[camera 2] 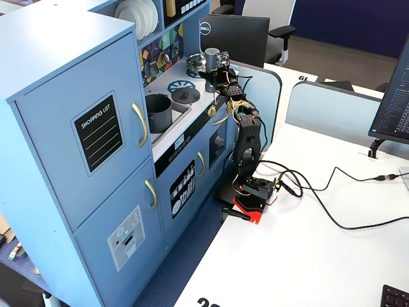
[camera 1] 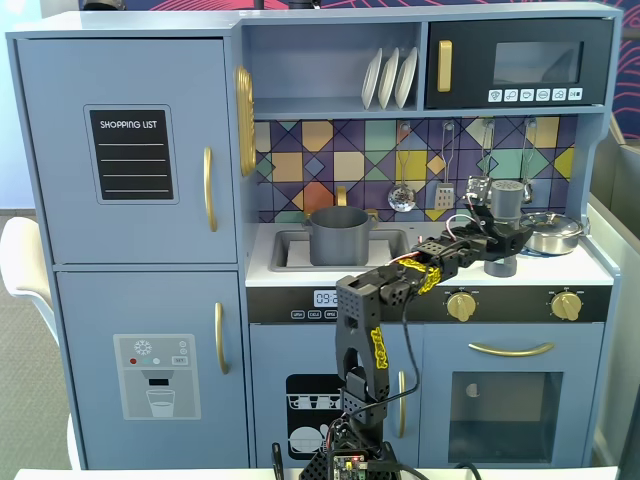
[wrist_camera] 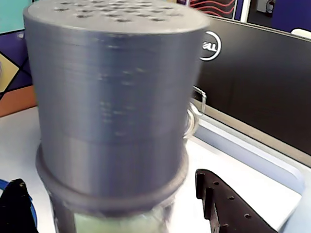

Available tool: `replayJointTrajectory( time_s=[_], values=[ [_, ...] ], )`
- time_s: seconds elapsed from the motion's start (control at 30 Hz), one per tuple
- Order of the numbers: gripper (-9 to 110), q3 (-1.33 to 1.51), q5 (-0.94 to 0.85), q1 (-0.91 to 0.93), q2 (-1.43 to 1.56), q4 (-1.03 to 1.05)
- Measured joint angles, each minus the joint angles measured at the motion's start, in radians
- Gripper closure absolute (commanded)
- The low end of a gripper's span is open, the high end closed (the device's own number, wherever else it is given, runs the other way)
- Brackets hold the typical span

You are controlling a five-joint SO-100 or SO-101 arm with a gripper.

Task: Put salt in the gray recipient

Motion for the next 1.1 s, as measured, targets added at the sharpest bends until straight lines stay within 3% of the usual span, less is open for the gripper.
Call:
replayJointTrajectory(
  time_s=[0.2, 0.33, 0.37, 0.6, 0.8, 0.97, 1.1],
  values=[
    [60, -0.107, 0.009, -0.026, -0.101, -0.015],
    [100, -0.152, 0.021, -0.025, -0.138, -0.04],
    [101, -0.16, 0.029, -0.032, -0.143, -0.041],
    [101, -0.181, 0.061, -0.077, -0.147, -0.043],
    [101, -0.235, 0.221, -0.129, -0.092, 0.054],
    [101, -0.37, 0.477, -0.249, 0.046, 0.308],
    [101, -0.43, 0.808, -0.394, 0.153, 0.525]
  ],
)
